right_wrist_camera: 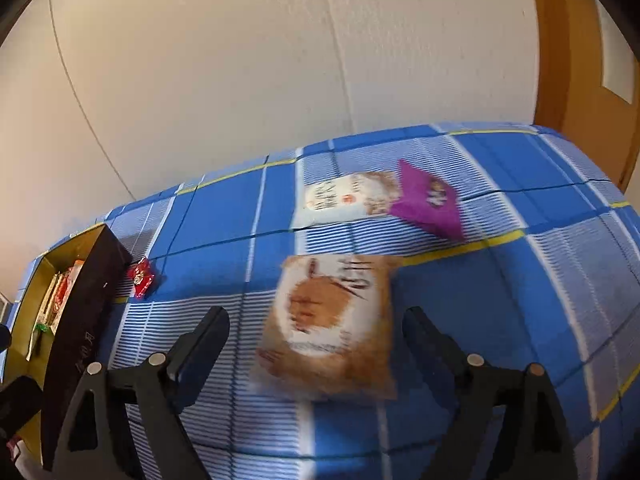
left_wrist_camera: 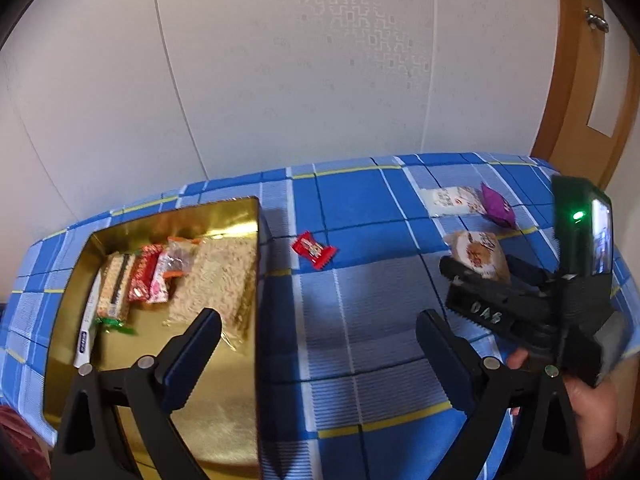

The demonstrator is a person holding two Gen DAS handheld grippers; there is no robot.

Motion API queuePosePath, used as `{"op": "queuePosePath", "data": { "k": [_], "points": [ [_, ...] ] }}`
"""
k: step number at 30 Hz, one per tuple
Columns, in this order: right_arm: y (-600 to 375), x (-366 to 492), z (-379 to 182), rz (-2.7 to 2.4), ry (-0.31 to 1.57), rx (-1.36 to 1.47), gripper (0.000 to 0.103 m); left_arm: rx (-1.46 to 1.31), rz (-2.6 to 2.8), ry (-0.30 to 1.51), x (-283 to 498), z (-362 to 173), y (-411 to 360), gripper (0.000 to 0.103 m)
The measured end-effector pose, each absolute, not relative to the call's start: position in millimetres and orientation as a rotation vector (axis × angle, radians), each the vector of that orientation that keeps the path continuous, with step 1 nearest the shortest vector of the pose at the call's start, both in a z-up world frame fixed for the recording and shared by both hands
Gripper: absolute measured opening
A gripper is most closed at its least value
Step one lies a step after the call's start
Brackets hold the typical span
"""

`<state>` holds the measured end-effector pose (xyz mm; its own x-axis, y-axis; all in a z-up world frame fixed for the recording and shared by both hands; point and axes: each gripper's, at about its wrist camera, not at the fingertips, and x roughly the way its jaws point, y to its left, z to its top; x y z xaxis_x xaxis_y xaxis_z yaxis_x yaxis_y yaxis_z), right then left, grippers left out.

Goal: Organize snacks
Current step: 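Move the left tool toward the white pack and purple pouch while right holds the pastry bag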

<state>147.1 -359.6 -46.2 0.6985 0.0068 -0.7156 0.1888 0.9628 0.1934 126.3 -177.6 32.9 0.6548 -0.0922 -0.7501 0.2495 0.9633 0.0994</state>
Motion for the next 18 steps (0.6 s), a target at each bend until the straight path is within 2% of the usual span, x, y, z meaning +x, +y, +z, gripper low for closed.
{"op": "queuePosePath", "data": {
  "k": [2,4,12,18],
  "points": [
    [-352,154,-50,-0.141,0.823,0.213,0.083,0.207,-0.184,0.832,132,35,-177,0.098],
    [-349,155,-53,-0.174,0.845,0.176,0.066,0.215,-0.178,0.834,139,36,-179,0.098],
    [-363,128,-54,-0.170,0.834,0.181,0.063,0.260,-0.234,0.884,179,34,-222,0.098],
    [-392,106,-53,-0.190,0.796,0.334,0.064,0.354,-0.309,0.903,216,17,-280,0.098]
  ]
}}
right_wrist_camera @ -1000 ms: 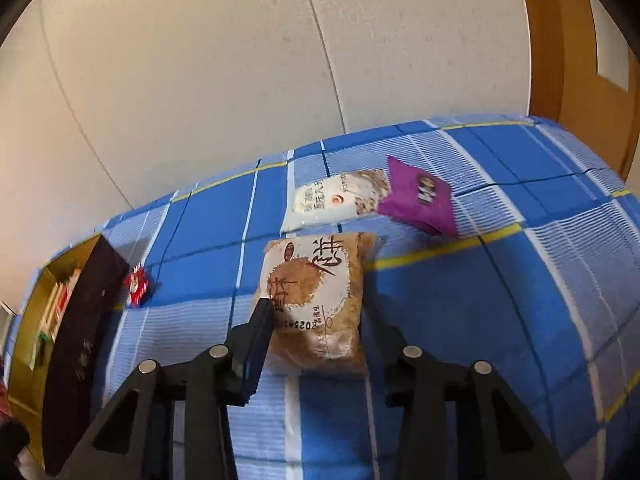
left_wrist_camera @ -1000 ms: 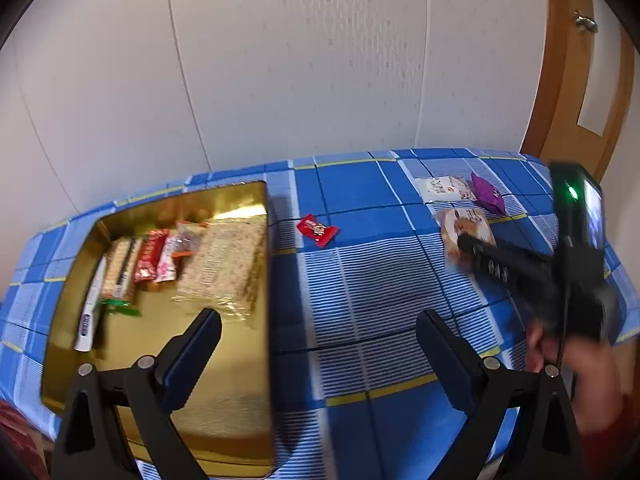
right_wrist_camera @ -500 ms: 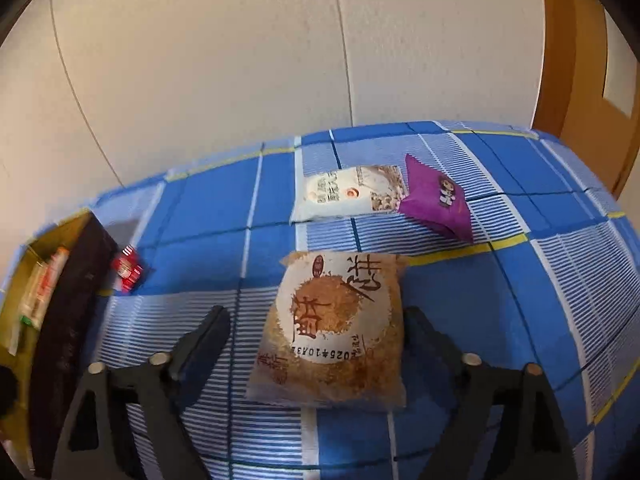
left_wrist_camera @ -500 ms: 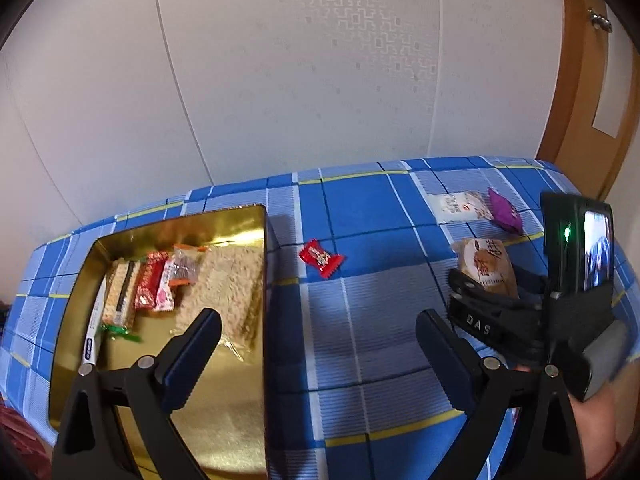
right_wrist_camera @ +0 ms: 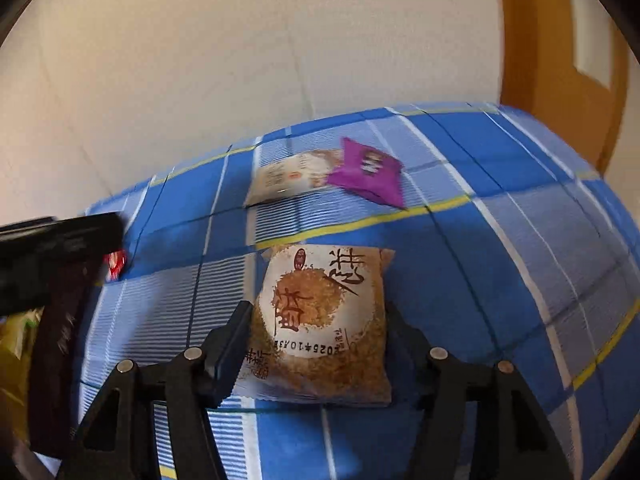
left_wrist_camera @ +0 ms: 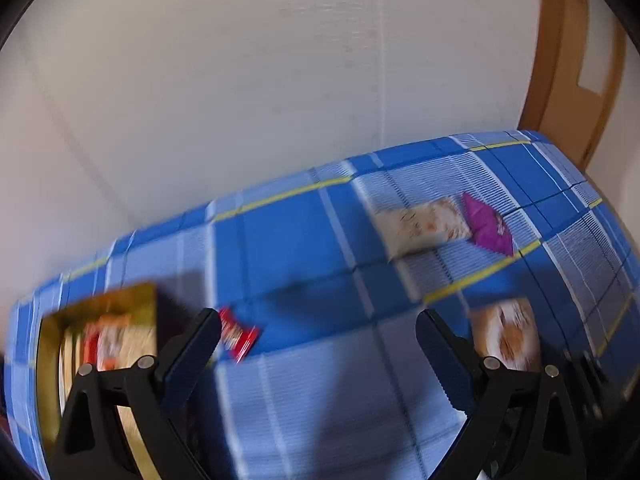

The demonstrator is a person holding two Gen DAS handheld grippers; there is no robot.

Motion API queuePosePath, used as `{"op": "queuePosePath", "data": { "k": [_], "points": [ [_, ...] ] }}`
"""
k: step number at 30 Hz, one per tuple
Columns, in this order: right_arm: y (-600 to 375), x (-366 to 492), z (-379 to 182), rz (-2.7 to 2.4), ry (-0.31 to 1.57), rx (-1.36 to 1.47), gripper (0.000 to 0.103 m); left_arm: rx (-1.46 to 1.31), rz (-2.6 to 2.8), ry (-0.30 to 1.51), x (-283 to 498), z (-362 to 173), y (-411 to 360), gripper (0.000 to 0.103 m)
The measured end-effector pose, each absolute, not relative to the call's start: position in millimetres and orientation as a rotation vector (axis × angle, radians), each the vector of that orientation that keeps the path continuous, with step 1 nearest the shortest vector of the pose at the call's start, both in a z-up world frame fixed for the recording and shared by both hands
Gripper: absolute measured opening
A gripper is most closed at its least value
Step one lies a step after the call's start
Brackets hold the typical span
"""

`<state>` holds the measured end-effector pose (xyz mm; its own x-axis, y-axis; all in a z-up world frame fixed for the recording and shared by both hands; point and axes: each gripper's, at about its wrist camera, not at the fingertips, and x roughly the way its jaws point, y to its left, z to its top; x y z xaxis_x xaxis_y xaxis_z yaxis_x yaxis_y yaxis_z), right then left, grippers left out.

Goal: Organize snacks
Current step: 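Move the left tool toward the white pack and purple pouch while right holds the pastry bag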

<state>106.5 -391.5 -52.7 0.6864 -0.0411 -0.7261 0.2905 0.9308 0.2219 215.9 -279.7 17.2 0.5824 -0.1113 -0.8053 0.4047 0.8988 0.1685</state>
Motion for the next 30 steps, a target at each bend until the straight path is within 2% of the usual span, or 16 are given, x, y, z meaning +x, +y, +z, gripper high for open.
{"op": "queuePosePath", "data": {
  "k": [10,14,19,26,30],
  "points": [
    [-401,100,-52,-0.170,0.774,0.385,0.064,0.386,-0.502,0.912,289,-9,-362,0.098],
    [-402,101,-51,-0.171,0.775,0.374,0.064,0.274,-0.565,1.016,316,-23,-367,0.098],
    [-395,102,-50,-0.187,0.787,0.323,0.064,0.181,-0.610,1.106,323,-28,-360,0.096],
    [-405,99,-50,-0.160,0.777,0.398,0.064,0.217,-0.671,1.229,298,-40,-355,0.096],
    [-412,96,-51,-0.145,0.770,0.446,0.064,0.278,-0.601,1.166,292,-30,-351,0.097]
  ]
}}
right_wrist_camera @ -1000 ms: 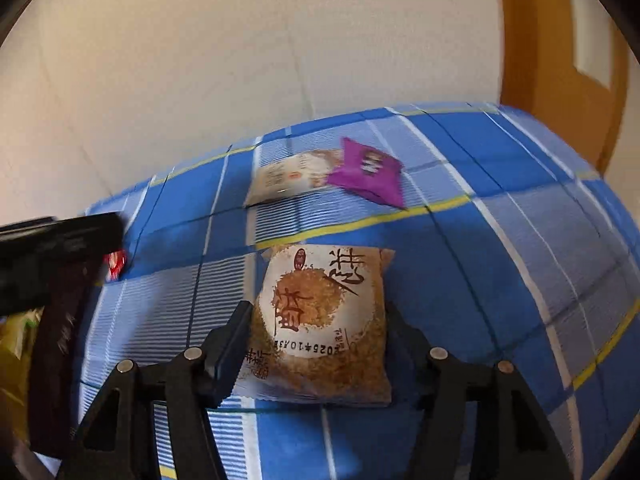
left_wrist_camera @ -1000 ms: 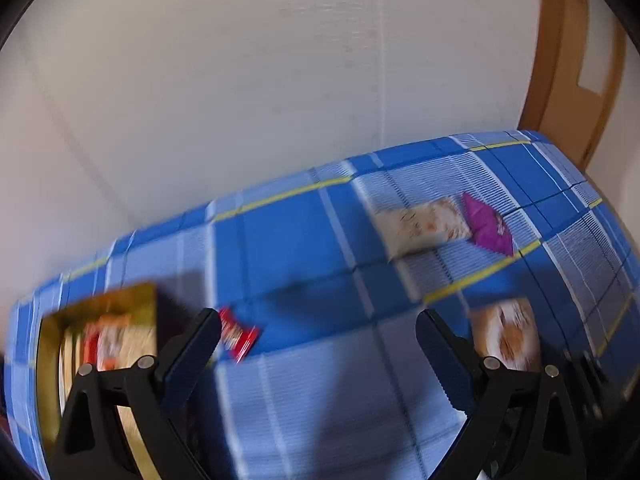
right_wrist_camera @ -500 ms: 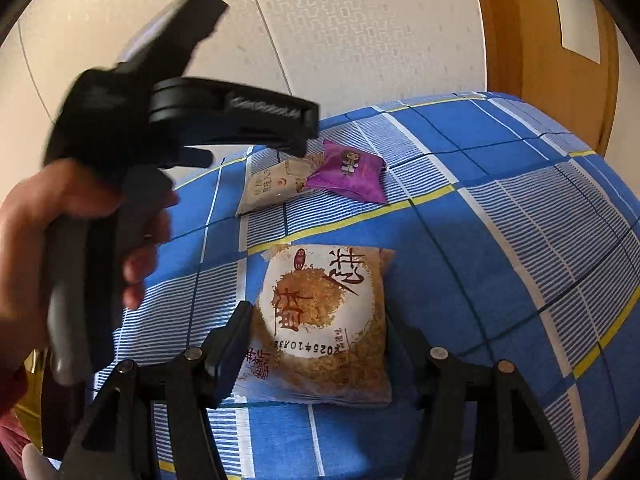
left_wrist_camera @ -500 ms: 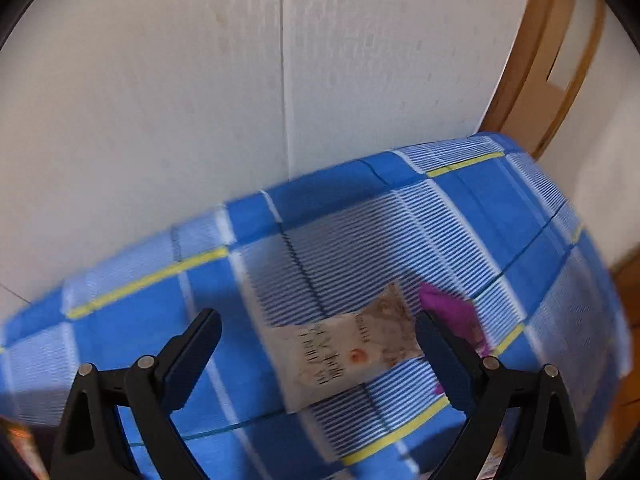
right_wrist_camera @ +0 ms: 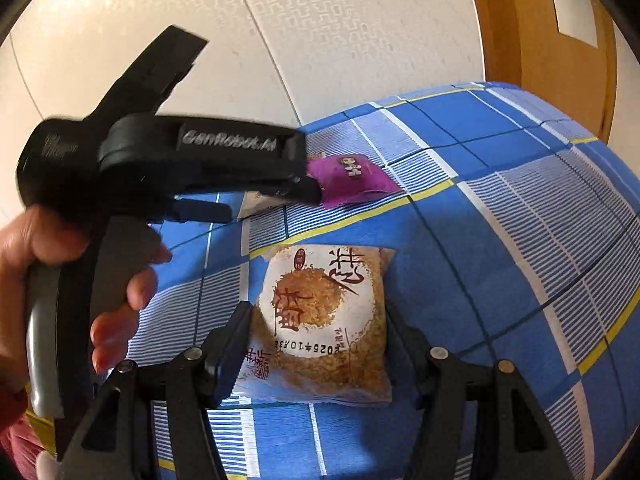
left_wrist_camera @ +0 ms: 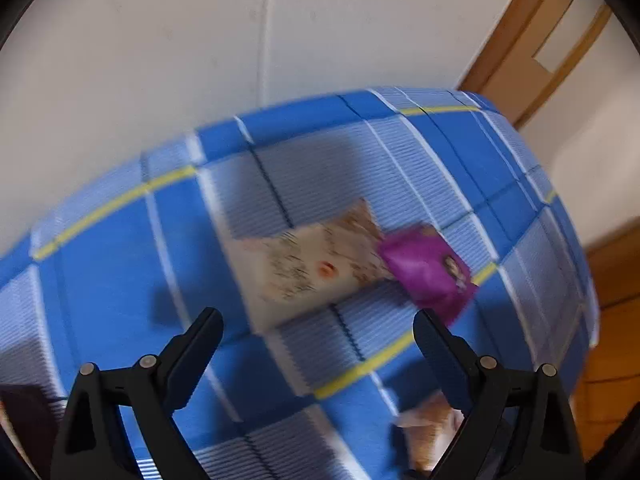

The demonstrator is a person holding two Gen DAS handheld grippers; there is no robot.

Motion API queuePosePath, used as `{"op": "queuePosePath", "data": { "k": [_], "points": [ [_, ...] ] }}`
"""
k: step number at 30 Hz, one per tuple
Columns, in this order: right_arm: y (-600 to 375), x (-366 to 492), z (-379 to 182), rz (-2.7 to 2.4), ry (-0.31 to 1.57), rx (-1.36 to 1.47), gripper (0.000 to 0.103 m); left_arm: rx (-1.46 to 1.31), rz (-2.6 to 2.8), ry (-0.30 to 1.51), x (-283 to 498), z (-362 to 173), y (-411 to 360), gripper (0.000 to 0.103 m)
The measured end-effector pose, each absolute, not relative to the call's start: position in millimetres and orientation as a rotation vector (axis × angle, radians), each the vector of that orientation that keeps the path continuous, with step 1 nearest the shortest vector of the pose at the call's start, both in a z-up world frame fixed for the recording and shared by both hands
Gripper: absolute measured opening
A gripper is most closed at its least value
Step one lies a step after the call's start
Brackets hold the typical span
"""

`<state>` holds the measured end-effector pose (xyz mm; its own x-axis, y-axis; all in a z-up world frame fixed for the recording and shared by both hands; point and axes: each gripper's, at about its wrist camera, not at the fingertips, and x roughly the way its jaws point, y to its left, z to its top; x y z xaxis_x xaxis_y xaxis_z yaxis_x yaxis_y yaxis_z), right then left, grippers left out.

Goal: Organize snacks
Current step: 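Move the left tool toward the white pack and purple pouch while right holds the pastry bag, then grasp the white pastry pack with the left tool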

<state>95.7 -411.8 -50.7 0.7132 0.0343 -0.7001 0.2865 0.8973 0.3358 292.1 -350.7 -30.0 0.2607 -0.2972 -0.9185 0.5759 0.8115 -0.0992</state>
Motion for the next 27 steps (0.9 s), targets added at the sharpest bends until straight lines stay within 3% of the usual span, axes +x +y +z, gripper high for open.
{"op": "queuePosePath", "data": {
  "k": [8,13,16,18,24,27],
  "points": [
    [-411,95,-50,-0.138,0.770,0.455,0.064,0.548,-0.589,0.982,289,-17,-365,0.096],
    [-413,98,-51,-0.134,0.772,0.456,0.064,0.700,-0.672,0.940,278,-28,-392,0.088],
    [-412,97,-51,-0.134,0.771,0.451,0.064,0.745,-0.686,0.941,275,-37,-399,0.073],
    [-411,98,-52,-0.136,0.772,0.445,0.064,0.714,-0.689,0.970,276,-37,-399,0.052],
    [-413,96,-53,-0.127,0.768,0.463,0.064,0.706,-0.687,1.022,263,-36,-389,0.031],
    [-414,96,-53,-0.129,0.769,0.466,0.064,0.673,-0.662,1.057,258,-36,-381,0.031]
  ]
}}
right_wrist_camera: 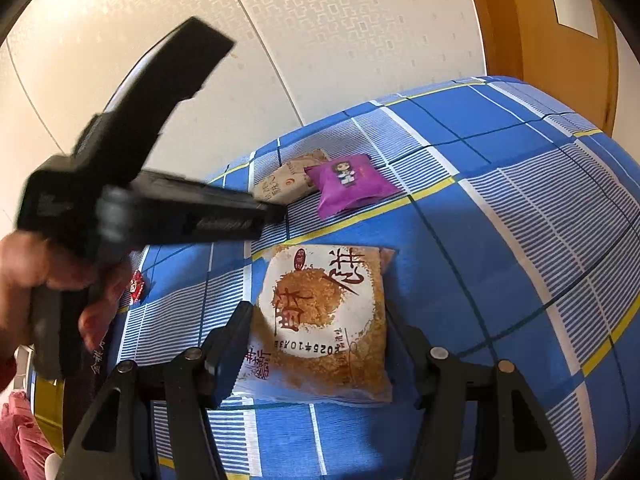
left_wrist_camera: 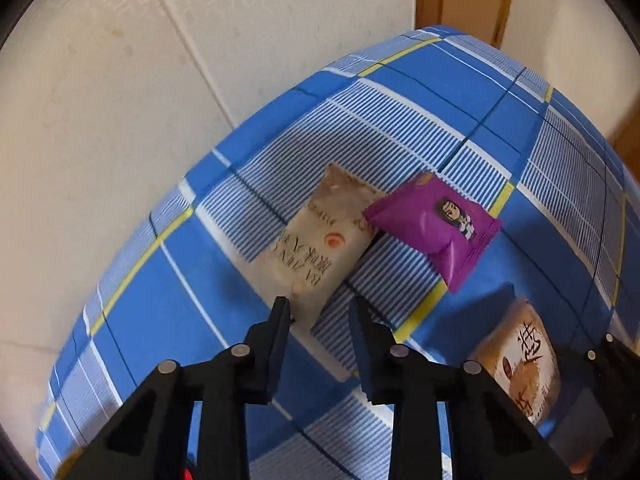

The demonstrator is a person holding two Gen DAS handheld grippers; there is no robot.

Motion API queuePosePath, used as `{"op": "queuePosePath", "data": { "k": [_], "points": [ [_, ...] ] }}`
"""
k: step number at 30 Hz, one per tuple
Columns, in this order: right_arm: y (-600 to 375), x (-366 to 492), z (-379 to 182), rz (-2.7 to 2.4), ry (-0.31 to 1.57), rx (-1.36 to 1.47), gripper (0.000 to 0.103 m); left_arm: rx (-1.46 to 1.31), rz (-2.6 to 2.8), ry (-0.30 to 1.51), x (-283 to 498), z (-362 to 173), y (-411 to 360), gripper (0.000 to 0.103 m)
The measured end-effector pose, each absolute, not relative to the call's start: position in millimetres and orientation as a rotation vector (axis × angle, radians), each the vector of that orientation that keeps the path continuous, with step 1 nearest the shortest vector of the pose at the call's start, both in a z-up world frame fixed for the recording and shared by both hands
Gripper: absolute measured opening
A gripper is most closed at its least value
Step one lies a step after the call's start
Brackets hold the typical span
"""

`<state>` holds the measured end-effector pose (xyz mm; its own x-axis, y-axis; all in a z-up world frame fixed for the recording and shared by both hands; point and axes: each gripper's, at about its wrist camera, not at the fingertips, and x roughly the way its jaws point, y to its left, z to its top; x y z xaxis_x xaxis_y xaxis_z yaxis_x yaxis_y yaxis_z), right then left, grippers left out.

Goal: Organize snacks
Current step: 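Grasp the white pastry pack with the left tool, then carry the white pack into the gold tray and open the left tool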

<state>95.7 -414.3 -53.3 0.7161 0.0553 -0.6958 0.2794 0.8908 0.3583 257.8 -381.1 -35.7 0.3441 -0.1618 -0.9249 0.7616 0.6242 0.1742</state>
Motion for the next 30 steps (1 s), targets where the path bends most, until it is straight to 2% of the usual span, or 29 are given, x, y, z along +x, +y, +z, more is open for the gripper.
{"op": "queuePosePath", "data": {
  "k": [1,2,3,4,5,6,10,12,13,14,15,16,23,30],
  "points": [
    [-414,96,-53,-0.131,0.771,0.464,0.064,0.660,-0.640,1.056,259,-35,-381,0.032],
    [-413,97,-53,-0.135,0.772,0.459,0.064,0.649,-0.629,1.050,261,-34,-382,0.037],
    [-413,97,-53,-0.138,0.772,0.457,0.064,0.638,-0.619,1.033,265,-30,-381,0.053],
    [-412,97,-53,-0.140,0.772,0.455,0.064,0.638,-0.603,0.997,267,-27,-384,0.064],
    [-412,98,-53,-0.141,0.772,0.452,0.064,0.652,-0.587,0.960,267,-25,-387,0.083],
    [-411,98,-53,-0.140,0.771,0.450,0.064,0.695,-0.562,0.892,266,-23,-394,0.089],
    [-411,98,-52,-0.137,0.769,0.444,0.064,0.811,-0.608,0.872,266,-32,-417,0.089],
    [-410,98,-52,-0.136,0.770,0.441,0.064,0.879,-0.621,0.848,263,-42,-425,0.085],
    [-410,98,-52,-0.136,0.771,0.439,0.064,0.864,-0.641,0.834,261,-41,-423,0.081],
    [-410,99,-52,-0.135,0.771,0.440,0.064,0.840,-0.669,0.860,261,-41,-419,0.068],
    [-409,98,-51,-0.134,0.771,0.441,0.064,0.796,-0.703,0.889,262,-40,-416,0.051],
    [-410,98,-51,-0.131,0.772,0.444,0.064,0.759,-0.729,0.916,262,-39,-414,0.045],
    [-412,98,-52,-0.124,0.770,0.458,0.064,0.721,-0.687,0.918,245,-37,-382,0.040],
    [-415,97,-51,-0.124,0.771,0.467,0.064,0.701,-0.543,0.925,228,-42,-339,0.039]
  ]
}}
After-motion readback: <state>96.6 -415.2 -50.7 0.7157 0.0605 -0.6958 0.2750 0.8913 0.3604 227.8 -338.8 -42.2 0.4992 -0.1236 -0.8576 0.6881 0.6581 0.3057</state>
